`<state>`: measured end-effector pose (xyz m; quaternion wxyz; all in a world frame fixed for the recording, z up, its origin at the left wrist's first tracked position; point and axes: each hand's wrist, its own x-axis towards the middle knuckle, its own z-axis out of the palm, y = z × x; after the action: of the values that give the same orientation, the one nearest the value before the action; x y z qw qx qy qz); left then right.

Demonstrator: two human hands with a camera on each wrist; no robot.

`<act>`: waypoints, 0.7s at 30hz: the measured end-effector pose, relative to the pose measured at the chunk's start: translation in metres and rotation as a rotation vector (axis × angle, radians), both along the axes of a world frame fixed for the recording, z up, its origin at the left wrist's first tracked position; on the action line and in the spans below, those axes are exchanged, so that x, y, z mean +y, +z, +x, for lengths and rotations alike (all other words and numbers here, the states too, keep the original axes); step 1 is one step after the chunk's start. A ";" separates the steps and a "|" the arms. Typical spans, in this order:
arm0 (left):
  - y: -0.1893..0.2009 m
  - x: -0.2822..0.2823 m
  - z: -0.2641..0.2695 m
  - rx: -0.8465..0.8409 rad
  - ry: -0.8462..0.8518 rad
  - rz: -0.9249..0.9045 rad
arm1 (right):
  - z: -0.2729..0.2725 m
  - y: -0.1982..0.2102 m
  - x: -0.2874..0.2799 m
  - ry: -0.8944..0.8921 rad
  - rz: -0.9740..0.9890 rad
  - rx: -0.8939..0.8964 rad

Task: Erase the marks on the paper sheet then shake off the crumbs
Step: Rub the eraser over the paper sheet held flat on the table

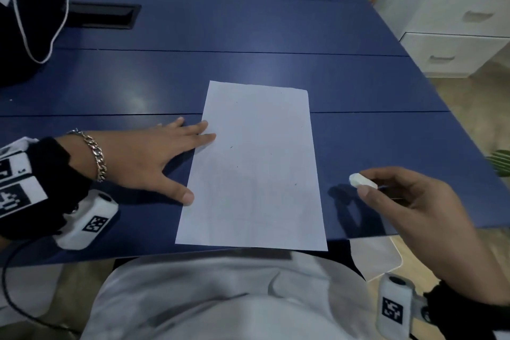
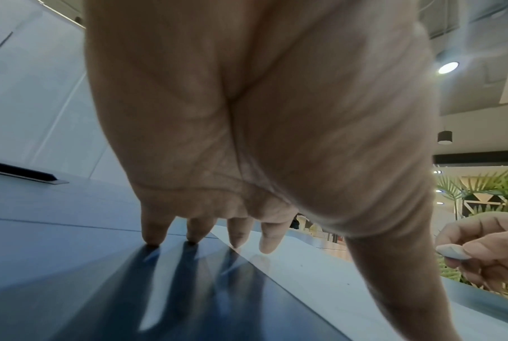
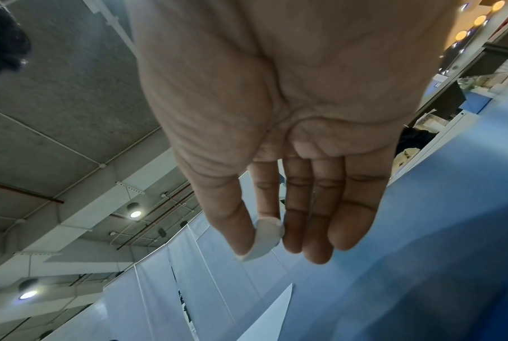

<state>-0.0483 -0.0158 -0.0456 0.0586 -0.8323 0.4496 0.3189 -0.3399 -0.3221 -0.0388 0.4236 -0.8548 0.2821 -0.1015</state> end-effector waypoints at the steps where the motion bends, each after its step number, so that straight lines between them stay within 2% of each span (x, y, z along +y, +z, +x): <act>1: -0.002 0.000 -0.002 -0.002 -0.009 0.001 | 0.000 0.001 0.002 0.011 0.002 -0.003; 5: -0.012 0.001 -0.008 -0.050 -0.030 -0.008 | 0.005 0.005 0.015 0.063 0.007 0.002; 10: -0.016 -0.005 -0.016 -0.092 -0.018 -0.032 | 0.024 0.004 0.045 0.216 -0.046 0.032; 17: -0.016 -0.009 -0.020 -0.122 0.009 -0.013 | 0.064 0.025 0.067 0.607 -0.339 0.182; 21: -0.019 -0.014 -0.017 -0.116 0.020 -0.006 | 0.105 0.036 0.070 0.810 -0.439 0.189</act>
<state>-0.0653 -0.0298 -0.0644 0.0787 -0.8539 0.4383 0.2693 -0.2351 -0.2517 -0.0024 0.2107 -0.9709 -0.0648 0.0931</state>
